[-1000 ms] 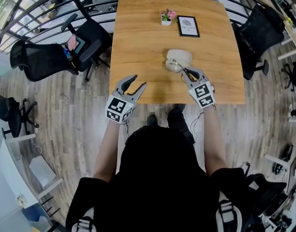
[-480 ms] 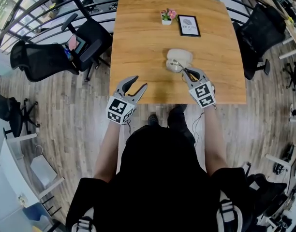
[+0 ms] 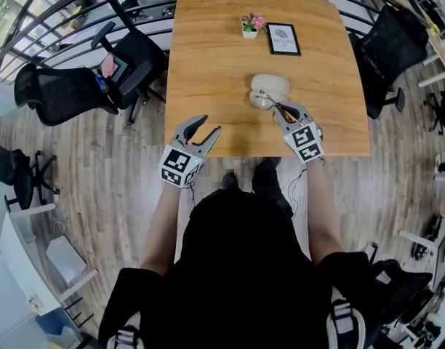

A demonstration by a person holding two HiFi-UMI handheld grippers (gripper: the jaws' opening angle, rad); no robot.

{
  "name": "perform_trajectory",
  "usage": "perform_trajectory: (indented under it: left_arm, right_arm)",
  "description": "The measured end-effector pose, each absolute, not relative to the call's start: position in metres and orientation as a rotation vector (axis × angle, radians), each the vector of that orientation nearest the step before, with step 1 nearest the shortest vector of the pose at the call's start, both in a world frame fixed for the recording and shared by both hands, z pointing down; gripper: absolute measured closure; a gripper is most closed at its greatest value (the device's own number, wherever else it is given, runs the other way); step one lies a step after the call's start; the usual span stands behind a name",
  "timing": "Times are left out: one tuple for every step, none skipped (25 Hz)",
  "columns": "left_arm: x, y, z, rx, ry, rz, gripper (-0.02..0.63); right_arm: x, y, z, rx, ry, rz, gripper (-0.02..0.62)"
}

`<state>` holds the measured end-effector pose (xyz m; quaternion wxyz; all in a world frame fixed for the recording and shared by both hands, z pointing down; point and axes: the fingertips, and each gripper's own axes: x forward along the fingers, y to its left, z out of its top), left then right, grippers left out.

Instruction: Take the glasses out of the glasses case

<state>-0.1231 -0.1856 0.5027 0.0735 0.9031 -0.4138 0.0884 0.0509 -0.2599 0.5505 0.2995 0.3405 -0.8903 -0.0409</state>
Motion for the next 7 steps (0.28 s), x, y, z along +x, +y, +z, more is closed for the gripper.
perform_trajectory:
  left_arm:
    - [-0.1244, -0.1861, 0.5021, 2.711, -1.245, 0.263, 0.4]
    - [-0.1256, -0.1869, 0.5017, 2.71, -1.249, 0.261, 0.4]
    - [-0.1265, -0.188, 0.5015, 2.71, -1.251, 0.261, 0.4]
    - [-0.1269, -0.1892, 0.5017, 2.71, -1.251, 0.262, 0.4]
    - [-0.127, -0.1905, 0.502, 2.71, -1.25, 0.262, 0.4]
    - [-0.1271, -0.1917, 0.5024, 2.709, -1.249, 0.262, 0.4]
    - [-0.1271, -0.1929, 0.5027, 2.709, -1.247, 0.262, 0.4]
  right_arm:
    - [0.0504, -0.2597, 0.5501, 0.903, -2.363, -0.108, 0.572]
    - [0.05, -0.2597, 0.5501, 0.902, -2.362, -0.108, 0.572]
    - [0.0498, -0.26, 0.5504, 0.901, -2.361, -0.107, 0.572]
    - [0.0498, -0.2605, 0.5509, 0.9, -2.359, -0.107, 0.572]
    - [0.0499, -0.2612, 0.5514, 0.9, -2.358, -0.107, 0.572]
    - [0.05, -0.262, 0.5519, 0.901, -2.357, -0.107, 0.572]
    - [0.0501, -0.2628, 0.5525, 0.901, -2.356, -0.107, 0.572]
